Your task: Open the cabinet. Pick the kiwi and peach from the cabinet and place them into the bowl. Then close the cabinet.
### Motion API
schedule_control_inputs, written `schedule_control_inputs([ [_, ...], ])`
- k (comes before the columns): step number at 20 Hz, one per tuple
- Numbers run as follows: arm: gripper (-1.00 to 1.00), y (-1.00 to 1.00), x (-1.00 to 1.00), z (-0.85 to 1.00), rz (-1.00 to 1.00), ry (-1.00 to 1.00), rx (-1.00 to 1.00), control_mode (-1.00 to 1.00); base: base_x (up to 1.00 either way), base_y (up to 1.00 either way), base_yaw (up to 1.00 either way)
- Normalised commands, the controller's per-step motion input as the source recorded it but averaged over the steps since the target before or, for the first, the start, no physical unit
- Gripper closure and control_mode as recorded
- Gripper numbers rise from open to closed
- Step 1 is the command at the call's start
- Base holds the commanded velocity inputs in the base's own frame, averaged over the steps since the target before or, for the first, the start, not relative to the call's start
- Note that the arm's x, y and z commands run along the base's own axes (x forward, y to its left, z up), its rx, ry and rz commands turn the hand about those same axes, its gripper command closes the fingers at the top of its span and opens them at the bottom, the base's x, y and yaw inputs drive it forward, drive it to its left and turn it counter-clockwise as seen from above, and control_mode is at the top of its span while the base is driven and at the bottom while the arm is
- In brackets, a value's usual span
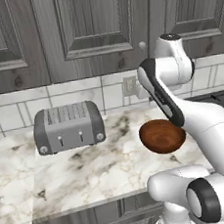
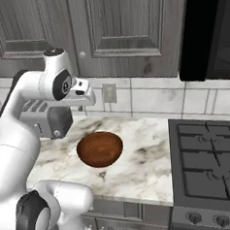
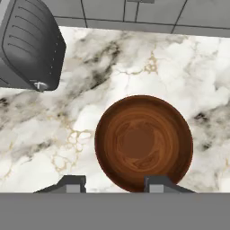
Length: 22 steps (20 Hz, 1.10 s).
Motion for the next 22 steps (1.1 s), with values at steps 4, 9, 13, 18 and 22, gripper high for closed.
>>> schedule_control_inputs([
  [4,-1.00,-0.01,-0.12,0.03,0.00,-0.12,0.04,-1.00,0.00,0.00,0.00],
  [9,-1.00,-0.09,-0.43,0.31,0.00,-0.39,0.11,-1.00,0.00,0.00,0.00],
  [13,-1.00,-0.10,-0.51,0.41,0.00,-0.48,0.10,-1.00,0.00,0.00,0.00],
  [18,-1.00,-0.07,-0.50,0.31,0.00,-0.50,0.06,-1.00,0.00,0.00,0.00],
  [22,-1.00,-0.01,-0.31,0.17,0.00,-0.39,0.02,-1.00,0.00,0.00,0.00],
])
